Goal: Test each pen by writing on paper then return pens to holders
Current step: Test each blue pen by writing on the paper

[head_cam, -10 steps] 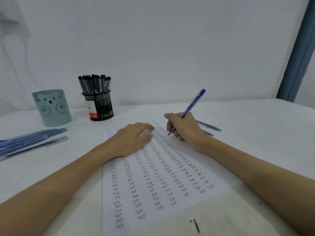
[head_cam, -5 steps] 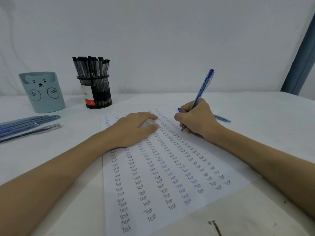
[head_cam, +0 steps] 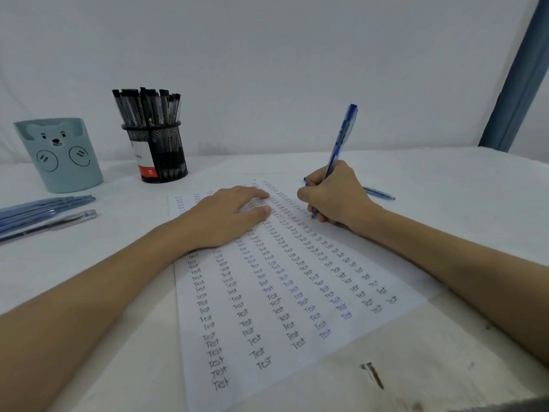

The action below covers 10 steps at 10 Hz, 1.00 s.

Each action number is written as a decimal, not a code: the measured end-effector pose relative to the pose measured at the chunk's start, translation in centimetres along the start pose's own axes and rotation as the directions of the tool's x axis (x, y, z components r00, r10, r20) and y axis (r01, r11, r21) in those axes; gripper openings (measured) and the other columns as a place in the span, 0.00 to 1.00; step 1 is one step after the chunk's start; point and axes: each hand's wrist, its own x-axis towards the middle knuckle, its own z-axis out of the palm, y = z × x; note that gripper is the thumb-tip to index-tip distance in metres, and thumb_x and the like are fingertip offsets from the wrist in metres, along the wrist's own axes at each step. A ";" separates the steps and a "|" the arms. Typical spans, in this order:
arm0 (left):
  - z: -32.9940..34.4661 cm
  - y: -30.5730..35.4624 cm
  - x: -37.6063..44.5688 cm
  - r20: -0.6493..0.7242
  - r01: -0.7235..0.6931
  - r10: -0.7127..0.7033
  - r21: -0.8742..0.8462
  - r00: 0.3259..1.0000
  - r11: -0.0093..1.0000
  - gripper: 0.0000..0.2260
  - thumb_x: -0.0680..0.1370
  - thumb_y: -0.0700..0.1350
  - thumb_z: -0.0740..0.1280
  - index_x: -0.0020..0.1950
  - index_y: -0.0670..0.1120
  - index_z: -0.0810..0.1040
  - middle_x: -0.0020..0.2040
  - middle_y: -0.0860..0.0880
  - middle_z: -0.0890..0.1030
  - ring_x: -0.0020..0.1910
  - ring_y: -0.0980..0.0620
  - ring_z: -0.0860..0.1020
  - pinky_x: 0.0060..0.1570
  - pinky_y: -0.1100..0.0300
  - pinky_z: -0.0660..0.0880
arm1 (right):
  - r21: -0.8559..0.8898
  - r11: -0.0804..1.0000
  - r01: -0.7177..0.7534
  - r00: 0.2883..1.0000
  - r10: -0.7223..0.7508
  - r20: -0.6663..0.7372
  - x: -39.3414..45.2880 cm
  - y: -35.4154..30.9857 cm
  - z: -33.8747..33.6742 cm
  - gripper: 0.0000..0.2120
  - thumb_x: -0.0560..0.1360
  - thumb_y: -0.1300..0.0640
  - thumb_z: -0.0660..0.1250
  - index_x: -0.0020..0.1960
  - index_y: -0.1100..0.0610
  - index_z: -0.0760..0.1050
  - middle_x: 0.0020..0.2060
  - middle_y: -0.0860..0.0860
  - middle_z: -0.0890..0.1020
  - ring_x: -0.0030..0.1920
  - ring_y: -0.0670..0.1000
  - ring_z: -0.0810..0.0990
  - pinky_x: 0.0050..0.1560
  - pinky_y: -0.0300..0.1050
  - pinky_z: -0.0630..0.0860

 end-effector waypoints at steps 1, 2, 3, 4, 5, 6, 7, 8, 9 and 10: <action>0.0 0.0 0.0 0.001 0.004 -0.004 -0.007 1.000 1.000 0.20 0.79 0.58 0.56 0.70 0.57 0.66 0.72 0.56 0.65 0.70 0.55 0.63 0.67 0.57 0.60 | 0.036 0.999 -0.035 0.999 0.036 -0.025 0.1 0.1 -0.1 0.19 0.68 0.69 0.63 0.24 0.56 0.60 0.21 0.54 0.69 0.15 0.46 0.68 0.18 0.32 0.59; 0.0 0.1 -0.1 0.004 0.008 -0.008 -0.012 1.000 1.000 0.20 0.79 0.58 0.56 0.70 0.57 0.66 0.72 0.56 0.65 0.70 0.55 0.63 0.67 0.57 0.60 | 0.018 1.000 -0.020 0.999 0.021 -0.026 0.0 0.0 -0.1 0.19 0.68 0.69 0.62 0.25 0.56 0.59 0.25 0.57 0.67 0.16 0.45 0.69 0.18 0.32 0.60; 0.0 0.2 -0.1 0.006 0.013 -0.013 -0.003 1.000 1.000 0.20 0.79 0.58 0.56 0.70 0.57 0.66 0.72 0.55 0.65 0.70 0.55 0.63 0.67 0.57 0.60 | -0.005 1.000 -0.011 1.000 0.011 -0.023 -0.2 -0.1 0.0 0.18 0.68 0.69 0.62 0.26 0.56 0.59 0.28 0.58 0.68 0.15 0.44 0.68 0.19 0.33 0.60; -0.1 0.3 -0.1 0.008 0.019 -0.019 -0.001 1.000 1.000 0.20 0.79 0.58 0.56 0.70 0.57 0.66 0.72 0.55 0.65 0.70 0.55 0.63 0.67 0.57 0.60 | -0.010 1.000 -0.025 0.999 0.025 -0.020 -0.2 -0.2 -0.1 0.18 0.69 0.68 0.62 0.26 0.56 0.59 0.28 0.57 0.69 0.14 0.44 0.68 0.18 0.34 0.60; -0.1 0.3 -0.1 0.005 0.021 -0.021 0.000 1.000 1.000 0.20 0.79 0.58 0.56 0.70 0.57 0.66 0.72 0.55 0.65 0.69 0.55 0.64 0.65 0.58 0.60 | -0.006 1.000 -0.022 0.999 0.022 -0.033 -0.2 -0.2 -0.2 0.17 0.69 0.69 0.62 0.27 0.56 0.60 0.30 0.58 0.68 0.14 0.43 0.68 0.17 0.32 0.59; -0.1 0.4 -0.1 0.001 0.027 -0.027 -0.009 1.000 1.000 0.20 0.79 0.58 0.56 0.70 0.57 0.66 0.72 0.56 0.66 0.68 0.55 0.64 0.63 0.59 0.60 | -0.011 1.000 -0.029 0.999 0.029 -0.038 -0.2 -0.2 -0.2 0.18 0.69 0.68 0.62 0.26 0.56 0.59 0.28 0.57 0.69 0.14 0.43 0.68 0.17 0.32 0.60; -0.1 0.4 -0.1 0.005 0.027 -0.027 -0.011 1.000 1.000 0.20 0.79 0.58 0.56 0.70 0.57 0.66 0.72 0.55 0.65 0.69 0.55 0.64 0.64 0.59 0.60 | -0.003 0.999 -0.054 0.998 0.053 -0.042 -0.2 -0.1 -0.2 0.17 0.69 0.68 0.62 0.27 0.56 0.61 0.25 0.56 0.70 0.14 0.44 0.68 0.17 0.32 0.61; -0.1 0.4 -0.1 0.005 0.027 -0.027 -0.018 1.000 0.999 0.20 0.79 0.57 0.56 0.70 0.56 0.66 0.72 0.55 0.65 0.69 0.55 0.63 0.62 0.62 0.59 | 0.007 0.998 -0.064 0.996 0.064 -0.056 -0.1 -0.1 -0.2 0.16 0.69 0.67 0.63 0.27 0.56 0.61 0.24 0.55 0.72 0.15 0.45 0.68 0.18 0.33 0.61; 0.0 0.4 -0.1 0.001 0.023 -0.023 -0.017 1.000 1.000 0.20 0.79 0.57 0.56 0.70 0.56 0.66 0.72 0.55 0.65 0.70 0.55 0.63 0.61 0.62 0.58 | 0.004 0.998 -0.062 0.996 0.062 -0.057 -0.1 -0.1 -0.1 0.17 0.69 0.68 0.62 0.26 0.56 0.60 0.24 0.54 0.70 0.14 0.44 0.68 0.17 0.33 0.61; 0.0 0.4 -0.1 0.003 0.027 -0.027 -0.019 1.000 0.999 0.20 0.79 0.57 0.56 0.71 0.56 0.66 0.72 0.55 0.65 0.70 0.55 0.63 0.61 0.62 0.58 | 0.022 0.996 -0.084 0.995 0.085 -0.058 -0.1 -0.2 -0.2 0.16 0.71 0.67 0.63 0.28 0.57 0.62 0.24 0.53 0.72 0.14 0.43 0.67 0.16 0.32 0.61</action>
